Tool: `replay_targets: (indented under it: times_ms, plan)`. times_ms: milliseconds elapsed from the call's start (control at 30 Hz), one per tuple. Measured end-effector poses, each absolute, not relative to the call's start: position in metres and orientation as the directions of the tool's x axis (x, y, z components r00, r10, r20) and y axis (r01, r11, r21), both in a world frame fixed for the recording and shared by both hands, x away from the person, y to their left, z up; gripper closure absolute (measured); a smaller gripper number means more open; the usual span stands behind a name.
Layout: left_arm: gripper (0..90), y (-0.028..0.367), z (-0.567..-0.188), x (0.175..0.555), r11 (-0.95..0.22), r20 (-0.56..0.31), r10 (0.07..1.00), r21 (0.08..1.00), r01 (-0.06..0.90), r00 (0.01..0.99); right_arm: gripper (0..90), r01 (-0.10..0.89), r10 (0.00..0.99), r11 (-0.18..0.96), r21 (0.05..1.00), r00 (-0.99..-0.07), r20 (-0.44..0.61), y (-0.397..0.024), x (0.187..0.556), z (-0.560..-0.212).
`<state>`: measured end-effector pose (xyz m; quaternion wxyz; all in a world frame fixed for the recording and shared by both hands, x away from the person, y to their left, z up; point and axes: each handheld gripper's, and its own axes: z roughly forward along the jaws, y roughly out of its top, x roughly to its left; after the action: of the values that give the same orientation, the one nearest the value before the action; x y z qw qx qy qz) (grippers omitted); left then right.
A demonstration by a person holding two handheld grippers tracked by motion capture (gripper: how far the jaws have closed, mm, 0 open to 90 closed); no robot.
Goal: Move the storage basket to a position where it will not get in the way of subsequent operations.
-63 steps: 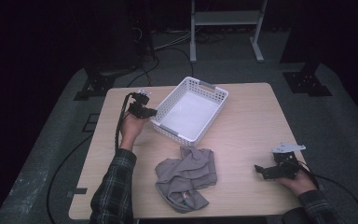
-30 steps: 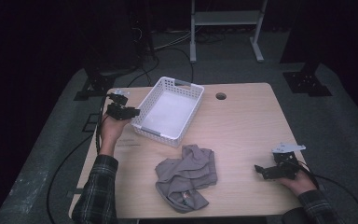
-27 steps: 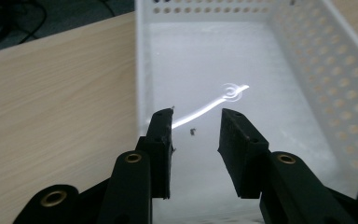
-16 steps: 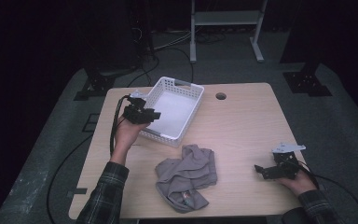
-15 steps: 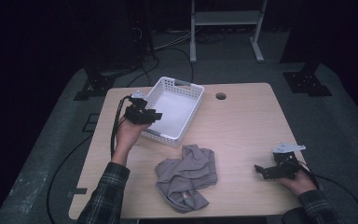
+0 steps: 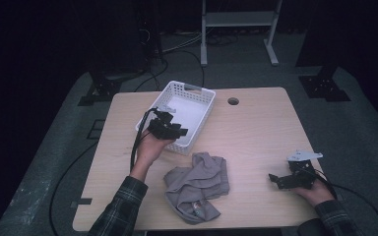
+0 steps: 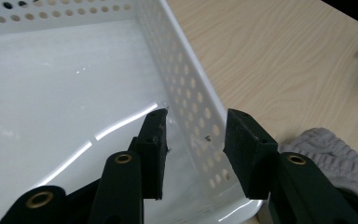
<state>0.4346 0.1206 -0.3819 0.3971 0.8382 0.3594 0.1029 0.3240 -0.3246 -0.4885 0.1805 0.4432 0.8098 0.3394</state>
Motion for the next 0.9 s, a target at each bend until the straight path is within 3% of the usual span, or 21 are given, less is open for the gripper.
replay_targets:
  times_ms: [433,700,900]
  plan:
    - [58.7,0.095,-0.397,0.431,-0.466,-0.116,0.66,0.712,0.525,0.743,0.0,0.595,0.84,0.377,0.709,-0.543,0.009,-0.325,0.324,-0.488]
    - [70.4,0.088,-0.402,0.431,-0.513,-0.083,0.655,0.681,0.523,0.751,0.0,0.595,0.839,0.378,0.709,-0.544,0.009,-0.325,0.324,-0.488]
    - [71.8,0.089,-0.401,0.43,-0.518,-0.07,0.666,0.673,0.528,0.743,0.0,0.594,0.839,0.378,0.71,-0.544,0.009,-0.325,0.324,-0.489]
